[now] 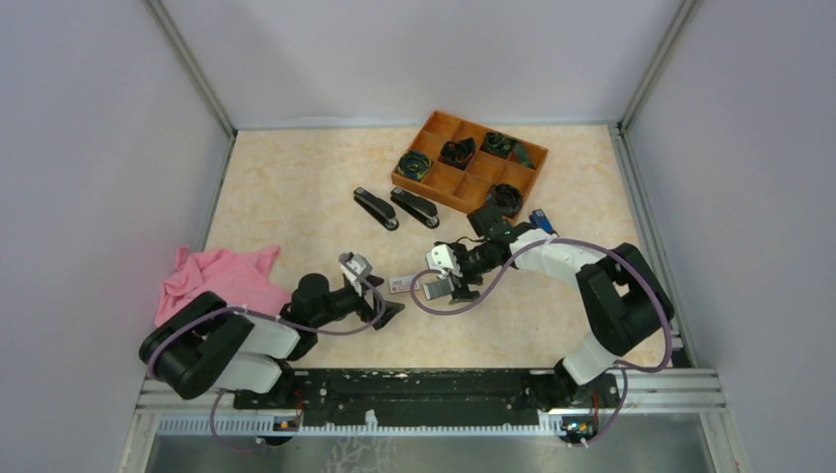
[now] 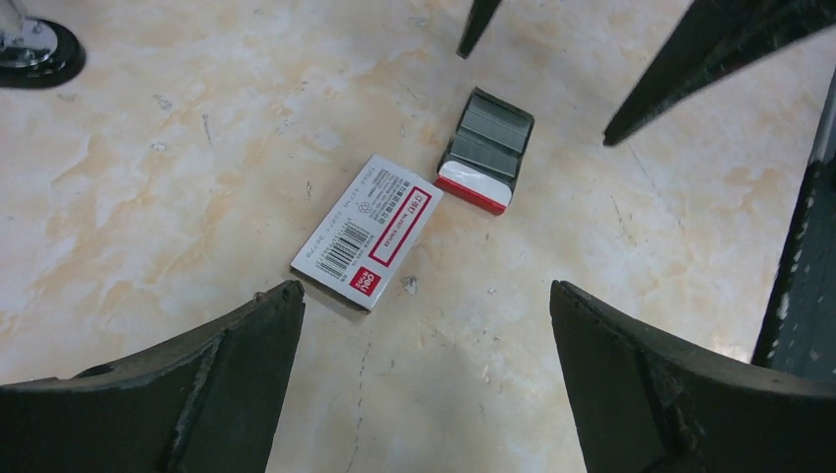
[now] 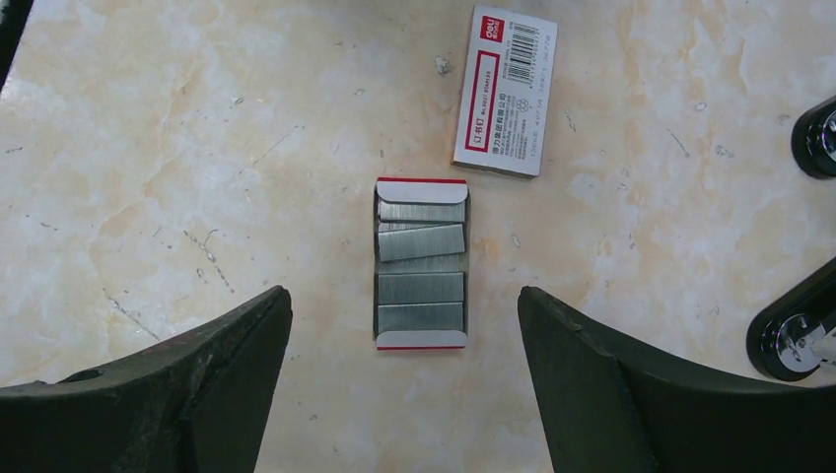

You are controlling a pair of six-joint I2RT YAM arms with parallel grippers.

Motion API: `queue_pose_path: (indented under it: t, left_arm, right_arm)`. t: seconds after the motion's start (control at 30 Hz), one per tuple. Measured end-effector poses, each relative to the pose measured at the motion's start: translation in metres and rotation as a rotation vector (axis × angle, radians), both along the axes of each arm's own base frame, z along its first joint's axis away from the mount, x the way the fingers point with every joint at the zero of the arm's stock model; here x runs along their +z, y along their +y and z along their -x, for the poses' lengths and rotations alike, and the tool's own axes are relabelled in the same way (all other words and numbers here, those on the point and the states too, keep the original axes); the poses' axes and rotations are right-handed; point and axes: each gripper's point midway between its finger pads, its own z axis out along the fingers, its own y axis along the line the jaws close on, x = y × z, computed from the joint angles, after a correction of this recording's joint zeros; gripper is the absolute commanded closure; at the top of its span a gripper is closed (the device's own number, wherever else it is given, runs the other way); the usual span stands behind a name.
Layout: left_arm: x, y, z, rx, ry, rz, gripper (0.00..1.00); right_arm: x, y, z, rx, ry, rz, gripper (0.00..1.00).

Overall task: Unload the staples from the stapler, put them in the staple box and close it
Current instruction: Adjust the staple box at the center of the board.

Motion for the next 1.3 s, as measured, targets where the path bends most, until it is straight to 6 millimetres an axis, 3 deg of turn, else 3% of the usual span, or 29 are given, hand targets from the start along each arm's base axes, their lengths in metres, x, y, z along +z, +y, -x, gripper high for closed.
queue_pose_path:
  t: [0.2,0.43,0.63,0.87,1.0,1.3]
  left_arm:
    - [-0.001,-0.004,0.008,-0.124,-0.229,-0.020,0.01]
    - [-0.040,-0.003,0.014,-0.228,-0.269,-0.141,0.07]
    - [-0.039,-0.007,0.005,-0.252,-0.313,-0.149,0.18]
    - [-0.032,0.001,-0.002,-0.231,-0.308,-0.124,0.19]
    - [-0.018,-0.001,-0.004,-0.227,-0.346,-0.098,0.21]
    - [-0.015,-0.006,-0.019,-0.272,-0.337,-0.050,0.23]
  right_arm:
    - [0.002,0.001,-0.004,-0.005,0.023,0.024,0.17]
    - [0.001,-0.004,-0.005,-0.019,0.034,0.037,0.17]
    - [0.001,-0.005,-0.006,-0.022,0.034,0.037,0.17]
    - [0.001,-0.005,-0.006,-0.023,0.033,0.037,0.17]
    - [0.001,-0.005,-0.006,-0.024,0.032,0.039,0.17]
    - [0.000,-0.006,-0.007,-0.028,0.028,0.045,0.17]
